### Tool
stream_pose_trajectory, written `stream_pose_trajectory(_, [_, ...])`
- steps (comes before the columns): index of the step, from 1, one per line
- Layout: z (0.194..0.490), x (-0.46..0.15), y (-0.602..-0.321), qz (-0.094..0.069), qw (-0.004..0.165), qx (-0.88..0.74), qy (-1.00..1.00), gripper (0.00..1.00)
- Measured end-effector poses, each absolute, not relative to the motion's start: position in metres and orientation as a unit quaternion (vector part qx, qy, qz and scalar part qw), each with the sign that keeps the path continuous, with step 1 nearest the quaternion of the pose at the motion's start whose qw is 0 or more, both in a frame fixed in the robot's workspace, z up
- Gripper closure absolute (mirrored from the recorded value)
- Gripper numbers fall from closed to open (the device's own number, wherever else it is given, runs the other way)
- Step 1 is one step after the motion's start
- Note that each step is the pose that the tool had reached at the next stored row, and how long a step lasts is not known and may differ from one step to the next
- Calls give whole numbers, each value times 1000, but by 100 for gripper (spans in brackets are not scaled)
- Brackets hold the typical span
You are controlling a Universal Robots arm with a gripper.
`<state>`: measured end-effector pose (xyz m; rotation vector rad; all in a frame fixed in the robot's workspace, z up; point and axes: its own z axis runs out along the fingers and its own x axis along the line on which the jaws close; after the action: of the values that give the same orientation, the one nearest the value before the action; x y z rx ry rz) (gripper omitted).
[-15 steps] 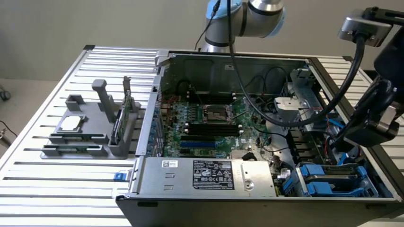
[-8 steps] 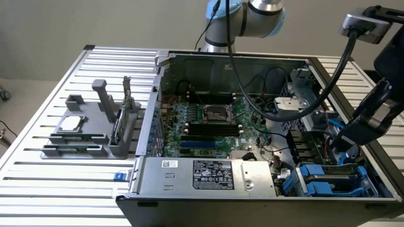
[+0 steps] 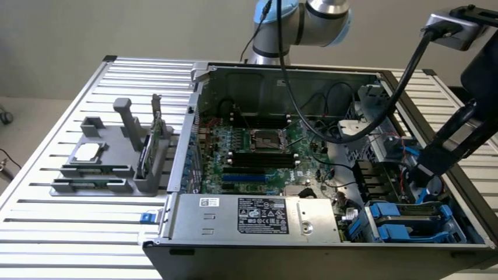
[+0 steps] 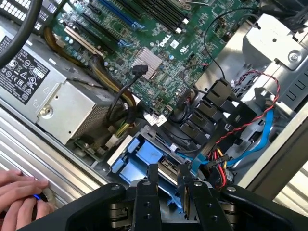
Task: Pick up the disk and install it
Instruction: 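Insert the first disk wire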
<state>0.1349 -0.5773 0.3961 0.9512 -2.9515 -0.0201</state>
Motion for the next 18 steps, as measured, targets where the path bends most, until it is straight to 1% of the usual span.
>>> stream_pose_trajectory(18, [396, 135, -577, -10, 19, 148, -989, 69])
